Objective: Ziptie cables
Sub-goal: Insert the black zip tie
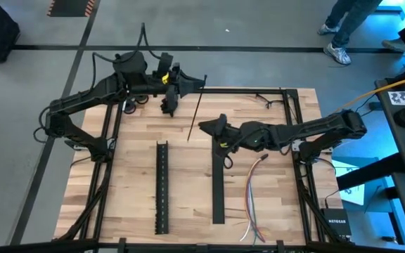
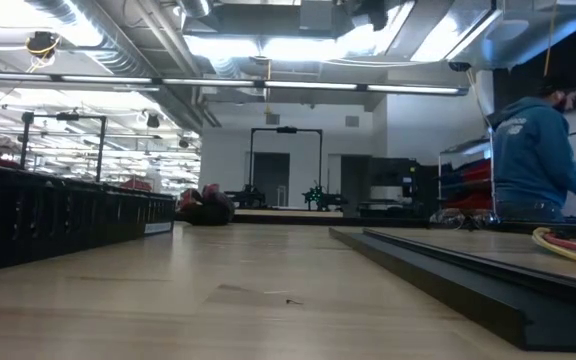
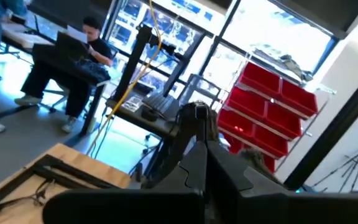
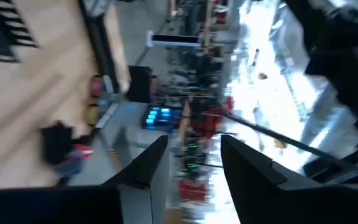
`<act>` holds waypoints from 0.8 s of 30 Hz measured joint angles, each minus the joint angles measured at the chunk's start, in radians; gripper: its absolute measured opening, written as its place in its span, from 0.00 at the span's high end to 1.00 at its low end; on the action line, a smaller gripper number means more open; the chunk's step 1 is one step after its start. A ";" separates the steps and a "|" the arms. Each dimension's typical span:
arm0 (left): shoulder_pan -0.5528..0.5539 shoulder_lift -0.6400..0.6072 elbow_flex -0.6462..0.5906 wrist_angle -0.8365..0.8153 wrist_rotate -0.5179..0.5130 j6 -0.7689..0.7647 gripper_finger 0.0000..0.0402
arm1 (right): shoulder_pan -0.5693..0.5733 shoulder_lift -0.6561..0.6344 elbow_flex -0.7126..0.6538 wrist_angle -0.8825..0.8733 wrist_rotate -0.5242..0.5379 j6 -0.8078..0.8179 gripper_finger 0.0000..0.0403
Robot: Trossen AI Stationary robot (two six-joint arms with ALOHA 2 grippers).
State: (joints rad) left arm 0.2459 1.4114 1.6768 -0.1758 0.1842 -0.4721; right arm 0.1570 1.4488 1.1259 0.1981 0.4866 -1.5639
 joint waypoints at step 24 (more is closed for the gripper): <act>0.052 0.004 -0.001 -0.078 0.022 -0.040 1.00 | 0.000 0.078 0.000 0.200 -0.009 -0.200 0.66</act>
State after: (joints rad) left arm 0.2977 1.4157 1.6756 -0.2537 0.2062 -0.5124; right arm 0.1574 1.5264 1.1263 0.3985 0.4780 -1.7638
